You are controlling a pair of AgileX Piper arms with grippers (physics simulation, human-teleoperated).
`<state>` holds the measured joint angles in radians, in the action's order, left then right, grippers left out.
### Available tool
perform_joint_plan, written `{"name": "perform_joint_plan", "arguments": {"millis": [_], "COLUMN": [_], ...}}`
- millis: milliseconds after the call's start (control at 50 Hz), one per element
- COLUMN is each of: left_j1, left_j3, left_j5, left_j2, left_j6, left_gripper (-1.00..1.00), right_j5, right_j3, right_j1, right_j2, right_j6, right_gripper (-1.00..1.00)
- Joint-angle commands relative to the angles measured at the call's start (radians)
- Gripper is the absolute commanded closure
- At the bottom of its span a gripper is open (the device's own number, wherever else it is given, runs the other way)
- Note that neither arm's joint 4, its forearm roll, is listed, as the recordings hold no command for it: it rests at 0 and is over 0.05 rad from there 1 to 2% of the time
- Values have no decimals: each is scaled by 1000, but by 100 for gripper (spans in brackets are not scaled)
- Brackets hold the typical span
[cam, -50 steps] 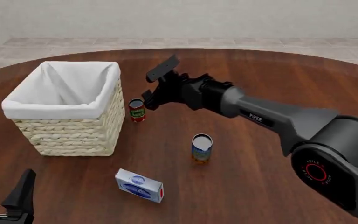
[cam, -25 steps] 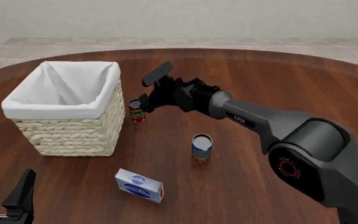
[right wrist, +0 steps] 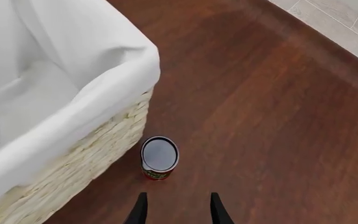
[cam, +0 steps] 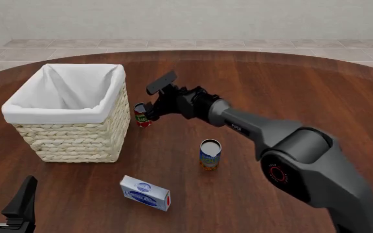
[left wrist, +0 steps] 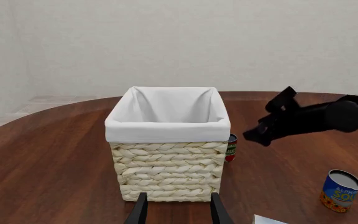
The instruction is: Pick up the tomato sauce, and put it in the basket.
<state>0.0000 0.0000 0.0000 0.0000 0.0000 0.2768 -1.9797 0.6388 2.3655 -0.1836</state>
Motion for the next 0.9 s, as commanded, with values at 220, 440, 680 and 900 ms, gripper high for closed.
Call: {"name": "perform_joint_plan", "arguments": {"millis": [220, 440, 680, 900], "left_j1": [0, 0, 0, 0], "left_j3": [0, 0, 0, 0], "left_j5": [0, 0, 0, 0], "left_j2": [0, 0, 0, 0], "left_j6": [0, 0, 0, 0], "left_gripper": [-100, -100, -100, -100], "right_j5": [56, 83, 101, 113], "right_j3": [-156, -220, -236, -263], "right_j1": [-18, -9, 15, 26], "right_j2": [127, 174, 192, 218], "right_j6": [5, 7, 10, 16], "right_gripper": [-100, -100, -100, -100]}}
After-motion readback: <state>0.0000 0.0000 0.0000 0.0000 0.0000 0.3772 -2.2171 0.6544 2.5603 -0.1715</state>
